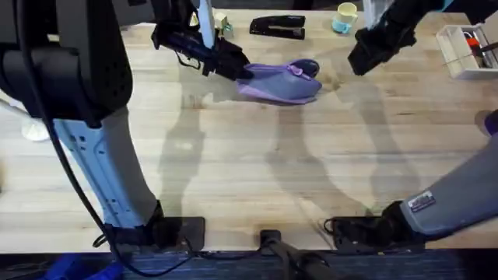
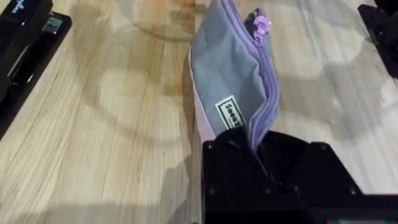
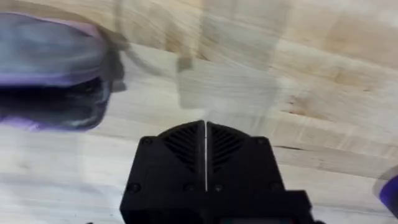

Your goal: Unzip the bag, pick up the pens from the table one at a time and place them inside, then zip the bag closed.

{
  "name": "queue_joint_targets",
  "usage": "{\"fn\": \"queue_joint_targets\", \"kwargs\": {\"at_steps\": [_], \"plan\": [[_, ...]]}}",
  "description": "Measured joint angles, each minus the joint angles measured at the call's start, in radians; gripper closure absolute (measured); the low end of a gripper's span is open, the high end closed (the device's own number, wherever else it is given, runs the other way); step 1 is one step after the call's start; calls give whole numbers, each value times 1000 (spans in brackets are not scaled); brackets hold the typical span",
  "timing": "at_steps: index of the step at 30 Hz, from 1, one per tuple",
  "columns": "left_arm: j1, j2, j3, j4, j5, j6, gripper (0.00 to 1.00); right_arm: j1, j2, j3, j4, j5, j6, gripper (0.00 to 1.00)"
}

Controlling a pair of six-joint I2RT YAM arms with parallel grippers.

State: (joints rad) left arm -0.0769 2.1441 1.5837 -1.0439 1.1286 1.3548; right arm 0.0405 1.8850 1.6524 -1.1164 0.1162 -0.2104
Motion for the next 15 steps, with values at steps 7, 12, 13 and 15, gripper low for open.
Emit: {"fn": "queue_joint_targets", "kwargs": {"at_steps": [7, 12, 13, 15], "plan": [[0, 0, 0, 0, 0, 0, 933, 66, -202, 11, -5, 0, 0, 663], [9, 0, 0, -5, 8, 0, 182, 89, -324, 19, -7, 0, -4, 26], [10, 0, 0, -5, 7, -2, 59, 89, -340, 19, -8, 0, -4, 11], [13, 0, 0, -10, 0, 0, 11, 89, -367, 19, -11, 0, -4, 5]]}}
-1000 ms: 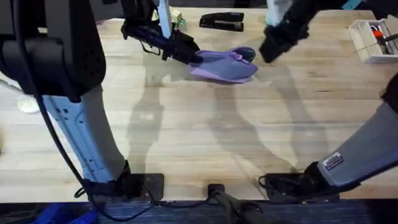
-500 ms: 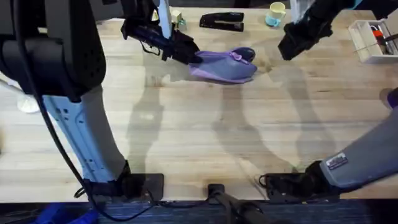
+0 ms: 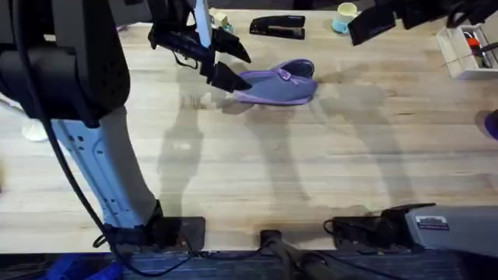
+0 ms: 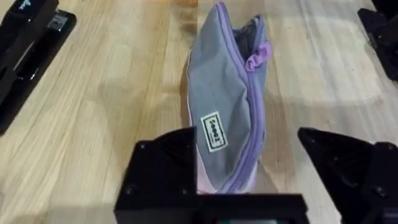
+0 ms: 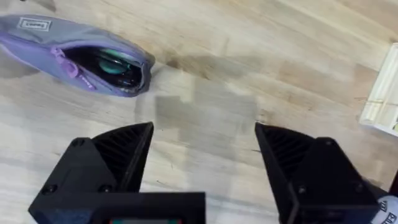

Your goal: Unzip the bag, pick up the pens from the table one at a time and place them inside, then zip the bag closed.

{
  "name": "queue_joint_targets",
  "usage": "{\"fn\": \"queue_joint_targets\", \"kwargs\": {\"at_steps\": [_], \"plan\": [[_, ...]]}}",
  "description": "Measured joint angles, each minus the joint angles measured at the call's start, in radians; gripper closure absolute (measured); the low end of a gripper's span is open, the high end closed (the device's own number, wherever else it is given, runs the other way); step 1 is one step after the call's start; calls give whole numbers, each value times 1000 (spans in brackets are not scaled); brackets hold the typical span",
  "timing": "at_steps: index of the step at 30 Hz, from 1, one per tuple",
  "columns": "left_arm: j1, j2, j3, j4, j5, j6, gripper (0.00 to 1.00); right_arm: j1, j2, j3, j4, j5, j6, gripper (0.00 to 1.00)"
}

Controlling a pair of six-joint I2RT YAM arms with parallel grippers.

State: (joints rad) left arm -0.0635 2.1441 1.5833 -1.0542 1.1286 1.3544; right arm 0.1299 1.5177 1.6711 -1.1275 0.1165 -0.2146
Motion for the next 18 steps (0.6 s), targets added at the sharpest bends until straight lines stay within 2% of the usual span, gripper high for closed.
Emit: {"fn": "queue_joint_targets", "kwargs": {"at_steps": [6, 11, 15, 18], "plan": [[6, 0, 0, -5, -7, 0, 6, 2, -30, 0, -9, 0, 33, 5], [44, 0, 7, -66, -3, 1, 6, 25, -30, 0, -33, -28, 94, 5], [80, 0, 64, -131, -15, 1, 6, 62, -30, 0, -33, -87, 114, 5], [90, 0, 135, -178, -56, 1, 5, 102, -30, 0, -32, -110, 119, 4]]}}
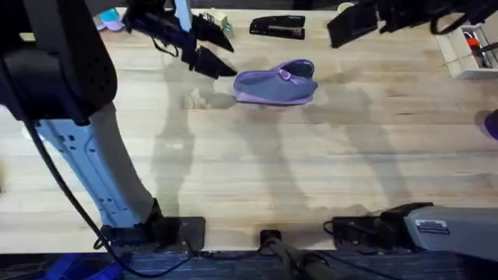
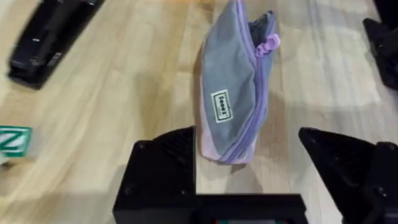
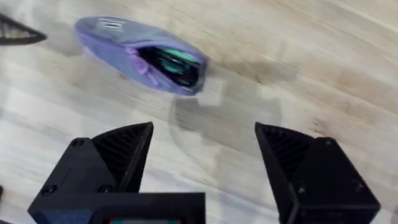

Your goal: Unzip the bag, pick up the pens from the table one at a time and place them inside, then zip the bag closed.

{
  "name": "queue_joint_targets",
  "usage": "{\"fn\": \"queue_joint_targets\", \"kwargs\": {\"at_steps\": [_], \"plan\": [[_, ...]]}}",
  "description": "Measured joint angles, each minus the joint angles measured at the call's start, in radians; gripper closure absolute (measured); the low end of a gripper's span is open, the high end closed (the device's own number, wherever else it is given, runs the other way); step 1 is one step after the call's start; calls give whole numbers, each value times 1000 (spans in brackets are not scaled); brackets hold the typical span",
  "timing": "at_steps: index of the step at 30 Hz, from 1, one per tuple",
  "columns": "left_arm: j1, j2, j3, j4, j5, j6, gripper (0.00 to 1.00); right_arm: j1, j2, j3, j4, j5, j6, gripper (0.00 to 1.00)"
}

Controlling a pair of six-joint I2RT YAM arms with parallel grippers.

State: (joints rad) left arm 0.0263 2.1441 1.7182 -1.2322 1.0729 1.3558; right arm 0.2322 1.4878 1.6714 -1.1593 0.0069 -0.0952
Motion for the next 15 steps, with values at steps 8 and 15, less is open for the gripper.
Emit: {"fn": "queue_joint_targets", "kwargs": {"at_steps": [8, 15], "plan": [[-12, 0, 149, -97, -86, 57, 6, 75, 0, -1, 8, -22, 119, 5], [4, 0, 192, -126, -101, 104, 6, 221, -2, -170, 166, 14, 294, 5]]}}
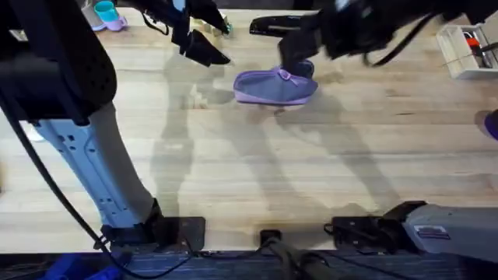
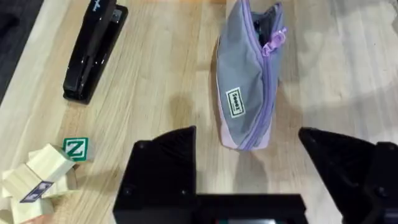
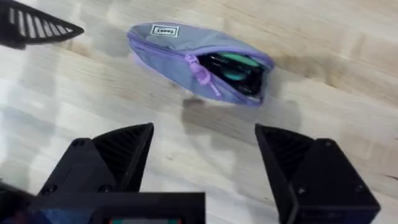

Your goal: Unzip the bag, pick up the pens from the table one at a time and place them inside, then zip the bag closed.

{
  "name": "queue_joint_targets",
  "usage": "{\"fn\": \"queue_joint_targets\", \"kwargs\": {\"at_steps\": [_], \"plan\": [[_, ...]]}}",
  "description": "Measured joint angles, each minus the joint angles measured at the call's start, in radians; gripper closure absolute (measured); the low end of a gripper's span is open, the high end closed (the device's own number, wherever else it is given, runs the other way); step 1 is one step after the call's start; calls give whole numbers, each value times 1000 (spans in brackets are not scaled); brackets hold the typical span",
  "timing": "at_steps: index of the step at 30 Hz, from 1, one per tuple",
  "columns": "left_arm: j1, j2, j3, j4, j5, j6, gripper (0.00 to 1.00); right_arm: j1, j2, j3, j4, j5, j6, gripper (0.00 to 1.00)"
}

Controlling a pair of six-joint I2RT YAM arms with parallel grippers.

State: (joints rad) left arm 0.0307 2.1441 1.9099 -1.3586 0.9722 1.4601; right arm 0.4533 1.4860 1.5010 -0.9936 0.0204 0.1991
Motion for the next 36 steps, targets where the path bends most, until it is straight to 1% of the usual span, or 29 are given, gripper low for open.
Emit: {"fn": "queue_joint_targets", "kwargs": {"at_steps": [1, 5, 11, 24, 30, 31, 36], "plan": [[0, 0, 0, 0, -1, 4, 6, 100, 0, -84, 92, 121, 28, 5], [0, 0, 0, 0, -1, 5, 6, 162, 0, -133, 165, 208, 38, 5], [0, 0, 0, 0, -1, 7, 5, 167, 0, -162, 185, 256, 68, 11], [0, 0, 0, 0, -1, 7, 6, 166, 4, -162, 237, 275, 102, 16], [0, 0, 0, 0, -1, 7, 6, 166, 76, -162, 265, 275, 148, 28], [0, 0, 0, 0, -1, 7, 6, 166, 119, -162, 293, 275, 164, 37], [0, 0, 0, 0, -1, 7, 6, 166, 165, -162, 316, 275, 172, 49]]}}
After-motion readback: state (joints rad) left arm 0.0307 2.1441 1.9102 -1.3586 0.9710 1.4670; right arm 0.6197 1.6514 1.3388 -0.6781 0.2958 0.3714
